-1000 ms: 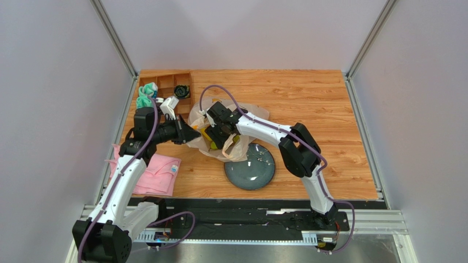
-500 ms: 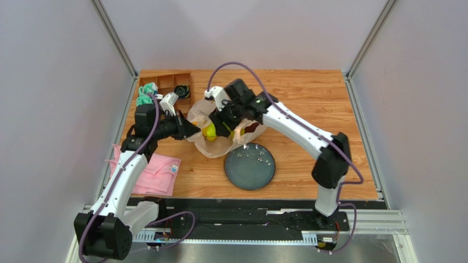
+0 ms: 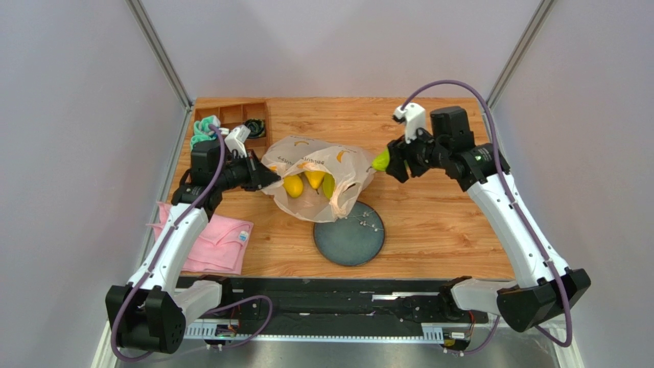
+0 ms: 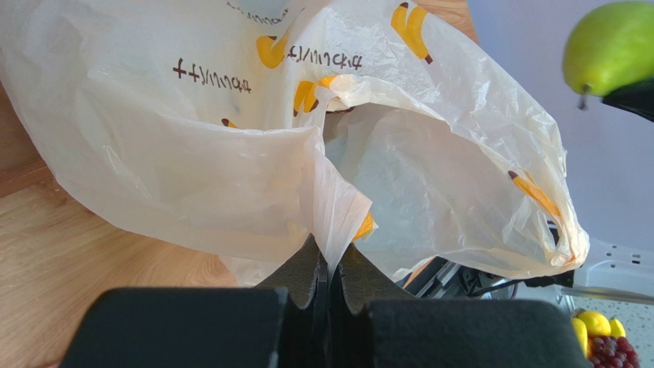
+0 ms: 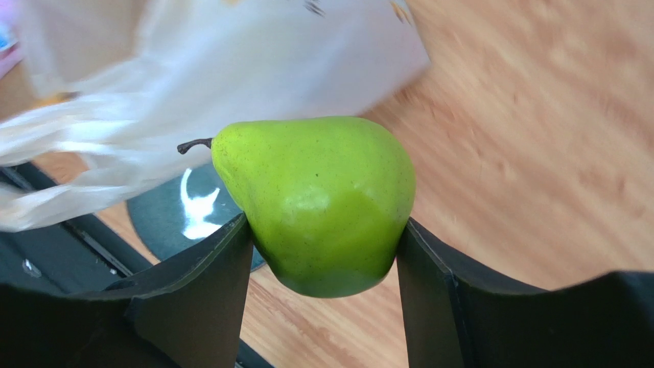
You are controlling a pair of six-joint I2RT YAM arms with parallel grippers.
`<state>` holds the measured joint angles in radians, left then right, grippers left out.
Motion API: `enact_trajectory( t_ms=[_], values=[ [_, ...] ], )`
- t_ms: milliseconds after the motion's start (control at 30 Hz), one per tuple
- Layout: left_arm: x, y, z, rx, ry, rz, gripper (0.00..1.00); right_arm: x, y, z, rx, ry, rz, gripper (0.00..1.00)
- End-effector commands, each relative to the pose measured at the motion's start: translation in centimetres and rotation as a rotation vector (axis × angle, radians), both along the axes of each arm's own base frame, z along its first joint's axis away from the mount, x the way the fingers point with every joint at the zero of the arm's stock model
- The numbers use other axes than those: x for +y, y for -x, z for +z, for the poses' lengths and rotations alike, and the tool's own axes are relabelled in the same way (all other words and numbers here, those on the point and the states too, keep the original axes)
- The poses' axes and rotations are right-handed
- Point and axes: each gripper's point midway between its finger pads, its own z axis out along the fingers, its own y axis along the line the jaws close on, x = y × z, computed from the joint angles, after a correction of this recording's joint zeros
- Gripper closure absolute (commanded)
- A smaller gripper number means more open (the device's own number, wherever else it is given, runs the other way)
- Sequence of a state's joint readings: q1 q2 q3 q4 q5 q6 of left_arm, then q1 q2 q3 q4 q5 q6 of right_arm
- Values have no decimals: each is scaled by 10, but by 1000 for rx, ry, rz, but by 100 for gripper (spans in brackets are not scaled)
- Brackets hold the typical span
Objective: Take the fake fruits out of the plastic bag
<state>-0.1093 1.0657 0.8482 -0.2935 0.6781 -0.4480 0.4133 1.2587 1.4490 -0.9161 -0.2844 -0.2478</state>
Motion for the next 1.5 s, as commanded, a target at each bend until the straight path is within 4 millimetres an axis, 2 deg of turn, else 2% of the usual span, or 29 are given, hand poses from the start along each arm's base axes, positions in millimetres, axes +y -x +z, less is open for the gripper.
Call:
enact_trajectory(
  t_ms=[0,33,67,133,200,300,367,433,500,567,700,733,867,967,1000,1033,1100,1133,1167,1267,1300,1333,1367,1433,1467],
  values=[
    [1,-7,22,-72,16,13,97,-58,13,-79,318,58,-301,67],
    [0,-5,20,-67,18,10,97,-57,23,-95,394,48,-305,67],
    [0,-5,21,-68,22,13,97,-58,39,-120,476,59,-309,68],
    [1,-2,19,-71,21,15,96,-47,52,-137,525,40,-263,66],
    [3,-2,20,-81,15,23,96,-38,67,-161,600,66,-231,65],
    [4,0,18,-91,10,25,96,-20,66,-175,616,47,-191,63],
    [5,1,15,-91,8,29,95,-11,56,-185,612,44,-181,62],
    [7,1,14,-91,5,38,95,-1,47,-186,625,13,-203,62],
    [9,2,14,-91,9,44,95,2,43,-197,655,20,-217,62],
    [10,3,13,-95,11,50,95,9,33,-196,659,0,-228,62],
    [15,5,8,-108,19,75,94,18,17,-206,678,10,-246,56],
    [18,5,8,-104,29,88,94,22,10,-202,669,-3,-251,56],
    [22,4,10,-113,36,108,94,35,7,-204,691,-12,-231,54],
    [22,4,13,-118,39,107,94,40,18,-208,711,11,-223,37],
    [23,4,14,-119,40,107,94,41,24,-209,721,20,-219,24],
    [22,4,14,-115,44,106,94,41,30,-207,728,23,-211,19],
    [22,4,16,-118,50,105,94,36,39,-196,719,25,-193,1],
    [21,5,17,-115,56,103,94,34,42,-191,703,30,-181,0],
    [21,4,16,-111,59,102,94,30,44,-174,652,19,-166,0],
    [19,4,14,-94,71,98,94,19,48,-140,550,31,-123,0],
    [19,4,13,-91,72,96,94,16,55,-118,496,15,-91,0],
    [19,4,13,-92,70,92,94,18,48,-90,407,-8,-53,0],
    [19,3,10,-74,66,91,94,19,45,-72,351,-26,-36,0],
    [19,2,9,-71,60,87,94,26,29,-13,154,-98,4,0],
    [18,1,6,-64,56,81,94,32,23,8,87,-128,29,0]
  ],
)
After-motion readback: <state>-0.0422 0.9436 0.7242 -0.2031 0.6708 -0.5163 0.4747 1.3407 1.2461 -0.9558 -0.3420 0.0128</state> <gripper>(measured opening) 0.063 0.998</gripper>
